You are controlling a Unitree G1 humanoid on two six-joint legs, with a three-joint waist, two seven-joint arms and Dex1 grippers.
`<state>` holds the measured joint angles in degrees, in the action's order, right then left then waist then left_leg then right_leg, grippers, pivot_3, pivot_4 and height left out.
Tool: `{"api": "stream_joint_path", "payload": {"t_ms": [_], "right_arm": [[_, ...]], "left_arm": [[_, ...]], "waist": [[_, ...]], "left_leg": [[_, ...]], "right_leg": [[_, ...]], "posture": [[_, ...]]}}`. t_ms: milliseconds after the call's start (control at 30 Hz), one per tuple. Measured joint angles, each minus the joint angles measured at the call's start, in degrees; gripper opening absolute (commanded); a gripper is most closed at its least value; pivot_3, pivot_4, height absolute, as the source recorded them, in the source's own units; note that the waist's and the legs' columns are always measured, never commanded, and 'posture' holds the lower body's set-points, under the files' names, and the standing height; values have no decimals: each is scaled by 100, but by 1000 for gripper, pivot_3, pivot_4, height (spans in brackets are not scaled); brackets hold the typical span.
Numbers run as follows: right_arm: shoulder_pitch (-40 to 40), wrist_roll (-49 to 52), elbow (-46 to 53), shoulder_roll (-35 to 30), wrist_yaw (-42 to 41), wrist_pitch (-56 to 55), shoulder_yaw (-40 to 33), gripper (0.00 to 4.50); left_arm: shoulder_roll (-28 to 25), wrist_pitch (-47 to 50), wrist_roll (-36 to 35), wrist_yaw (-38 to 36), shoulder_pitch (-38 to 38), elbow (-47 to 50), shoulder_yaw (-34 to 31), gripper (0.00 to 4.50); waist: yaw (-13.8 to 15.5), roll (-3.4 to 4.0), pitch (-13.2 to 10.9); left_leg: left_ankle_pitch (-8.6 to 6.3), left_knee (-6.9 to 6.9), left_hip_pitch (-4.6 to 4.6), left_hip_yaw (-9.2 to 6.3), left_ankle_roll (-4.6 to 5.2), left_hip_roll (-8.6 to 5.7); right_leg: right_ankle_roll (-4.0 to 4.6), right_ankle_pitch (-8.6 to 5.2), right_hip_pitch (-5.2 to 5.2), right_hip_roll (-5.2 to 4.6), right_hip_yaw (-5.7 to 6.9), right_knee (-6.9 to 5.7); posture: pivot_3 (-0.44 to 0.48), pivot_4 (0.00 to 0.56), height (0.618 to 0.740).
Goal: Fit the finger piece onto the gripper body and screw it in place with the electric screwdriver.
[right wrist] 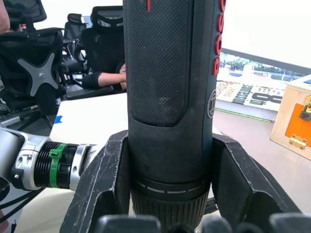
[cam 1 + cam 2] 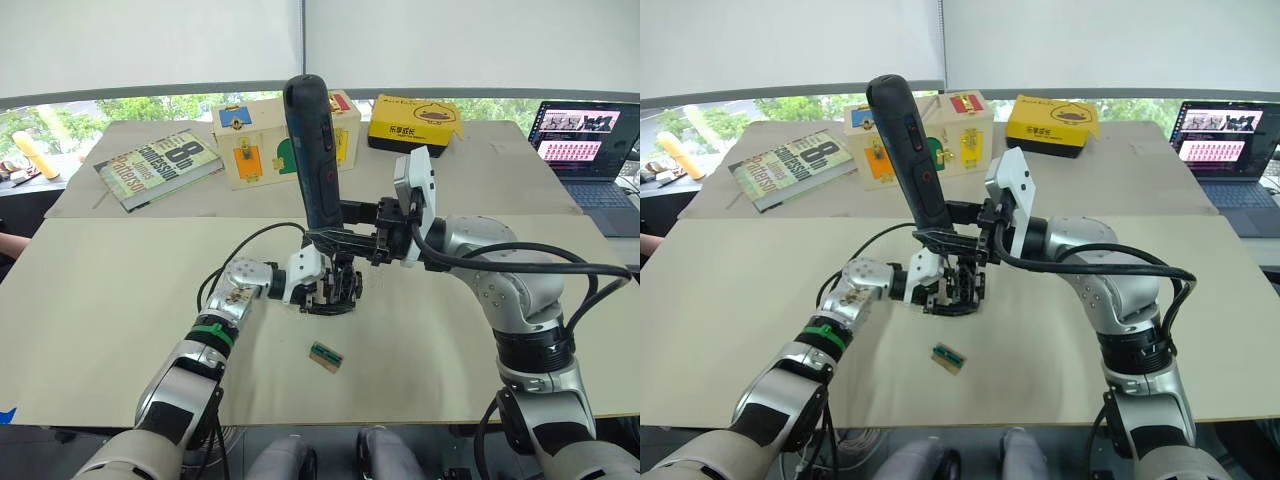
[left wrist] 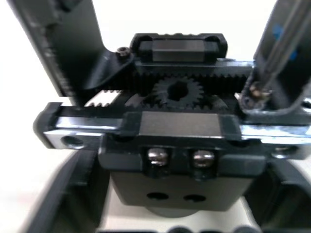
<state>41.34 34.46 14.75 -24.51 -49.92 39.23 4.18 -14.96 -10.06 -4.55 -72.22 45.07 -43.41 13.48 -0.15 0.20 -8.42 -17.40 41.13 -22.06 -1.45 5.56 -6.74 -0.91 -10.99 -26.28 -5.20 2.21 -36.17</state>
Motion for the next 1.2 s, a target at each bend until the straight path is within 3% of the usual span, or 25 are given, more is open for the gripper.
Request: {"api": "stream_joint_path", "payload": {"t_ms": [267, 467, 1200], "right_arm": [[-165, -60, -72, -232, -528, -516, 74, 1892], [149, -169, -637, -270, -855, -743, 309, 1892], [79, -165, -826, -312, -1105, -861, 338, 1892]], "left_arm": [[8, -13, 17, -44, 23, -52, 1, 2826], [8, -30, 45, -51, 75, -146, 3, 2826], [5, -68, 92, -51, 70, -146, 13, 2826]], "waist": [[4, -2, 1], [4, -5, 4], [5, -15, 19]], "left_leg": [[0, 1, 7, -1, 0, 1], [0, 4, 16, -1, 0, 2], [-1, -1, 24, -2, 0, 3]], "right_leg": [[0, 0, 7, -1, -3, -1], [0, 0, 15, -2, -11, -2], [0, 0, 18, -3, -34, -2]], "posture": [[0, 150, 740], [0, 150, 740], [0, 150, 740]]}}
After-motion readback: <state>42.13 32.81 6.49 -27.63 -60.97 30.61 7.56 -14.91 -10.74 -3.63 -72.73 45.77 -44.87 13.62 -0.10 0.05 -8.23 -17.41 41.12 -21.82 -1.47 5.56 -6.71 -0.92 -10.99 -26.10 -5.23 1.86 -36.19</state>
